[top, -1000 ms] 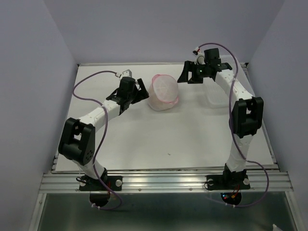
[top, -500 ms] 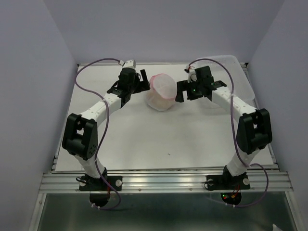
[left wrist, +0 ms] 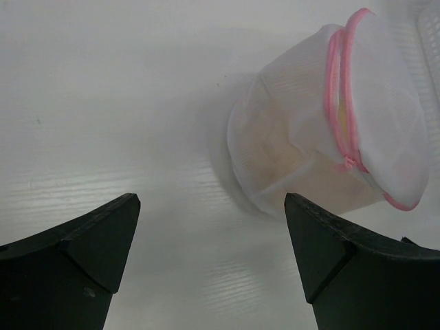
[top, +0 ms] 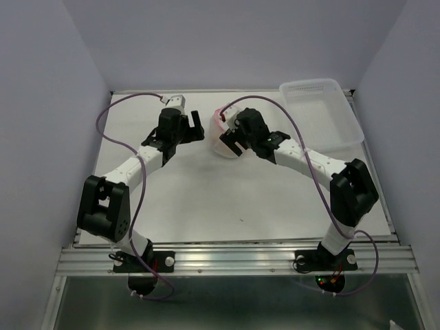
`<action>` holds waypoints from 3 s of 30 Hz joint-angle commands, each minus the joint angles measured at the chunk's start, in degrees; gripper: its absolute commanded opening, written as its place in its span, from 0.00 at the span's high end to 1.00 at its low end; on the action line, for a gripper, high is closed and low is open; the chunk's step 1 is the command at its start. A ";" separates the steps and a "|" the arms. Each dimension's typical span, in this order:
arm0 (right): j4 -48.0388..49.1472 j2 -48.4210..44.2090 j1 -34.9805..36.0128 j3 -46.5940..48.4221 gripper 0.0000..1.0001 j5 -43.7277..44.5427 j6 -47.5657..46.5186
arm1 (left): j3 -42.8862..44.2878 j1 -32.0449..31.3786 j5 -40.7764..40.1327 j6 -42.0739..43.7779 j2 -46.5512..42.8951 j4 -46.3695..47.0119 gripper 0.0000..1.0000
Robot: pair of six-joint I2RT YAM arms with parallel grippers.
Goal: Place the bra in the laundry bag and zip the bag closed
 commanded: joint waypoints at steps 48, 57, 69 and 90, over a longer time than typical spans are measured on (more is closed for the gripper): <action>13.50 7.04 -1.10 4.27 0.92 -10.94 -12.63 | -5.11 0.87 19.13 8.65 -1.60 10.81 0.16; 9.81 5.20 -1.10 5.06 0.92 -12.08 -6.74 | -3.72 -2.38 13.34 6.44 -1.70 9.94 0.23; 7.44 5.11 -1.10 5.85 0.92 -11.47 -5.42 | 4.55 -7.21 -3.52 3.36 3.75 3.08 0.46; 5.86 3.97 -1.10 6.20 0.92 -14.01 -4.01 | 11.93 -14.51 -21.56 3.46 6.75 -4.83 0.52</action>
